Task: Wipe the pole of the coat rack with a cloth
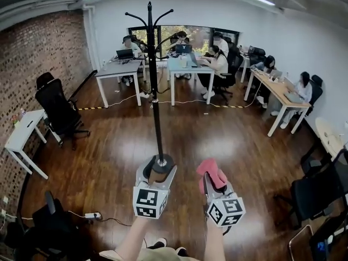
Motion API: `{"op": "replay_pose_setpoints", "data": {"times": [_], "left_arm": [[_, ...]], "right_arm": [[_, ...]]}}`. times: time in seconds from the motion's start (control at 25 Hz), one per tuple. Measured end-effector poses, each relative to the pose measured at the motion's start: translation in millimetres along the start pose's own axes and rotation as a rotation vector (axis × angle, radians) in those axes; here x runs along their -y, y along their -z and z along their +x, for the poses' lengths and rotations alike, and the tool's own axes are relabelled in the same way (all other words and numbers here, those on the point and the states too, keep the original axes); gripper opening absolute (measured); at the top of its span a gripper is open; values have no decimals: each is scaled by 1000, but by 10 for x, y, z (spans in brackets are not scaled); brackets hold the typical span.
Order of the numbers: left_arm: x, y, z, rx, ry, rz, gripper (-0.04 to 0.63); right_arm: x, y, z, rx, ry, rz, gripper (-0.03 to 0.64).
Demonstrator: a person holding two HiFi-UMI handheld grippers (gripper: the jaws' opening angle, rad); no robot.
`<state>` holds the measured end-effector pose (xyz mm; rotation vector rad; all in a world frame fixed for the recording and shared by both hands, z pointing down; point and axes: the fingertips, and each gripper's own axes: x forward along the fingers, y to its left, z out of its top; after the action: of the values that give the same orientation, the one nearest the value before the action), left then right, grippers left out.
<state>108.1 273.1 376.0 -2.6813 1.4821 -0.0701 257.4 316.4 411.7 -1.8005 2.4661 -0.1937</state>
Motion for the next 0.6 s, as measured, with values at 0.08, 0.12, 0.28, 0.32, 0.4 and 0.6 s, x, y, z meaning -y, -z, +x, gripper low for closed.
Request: {"op": "replay_pose_setpoints", "data": {"times": [0.08, 0.12, 0.28, 0.32, 0.4, 0.6], "left_arm": [[-150, 36, -52, -9, -26, 1, 290], [-226, 52, -72, -16, -37, 2, 290], [-545, 128, -95, -22, -78, -8, 288], [-626, 151, -75, -18, -84, -11, 288], [-796, 187, 3, -6, -90, -18, 288], [-1379, 158, 368, 31, -103, -37, 287]], "right_arm": [[-119, 8, 142, -4, -32, -2, 63], [-169, 14, 210, -9, -44, -2, 63], [-322, 72, 503, -31, -81, -10, 63], [-345, 80, 593, -32, -85, -16, 63], [-380, 82, 799, -32, -91, -30, 63], [-558, 9, 1517, -43, -129, -70, 63]]}}
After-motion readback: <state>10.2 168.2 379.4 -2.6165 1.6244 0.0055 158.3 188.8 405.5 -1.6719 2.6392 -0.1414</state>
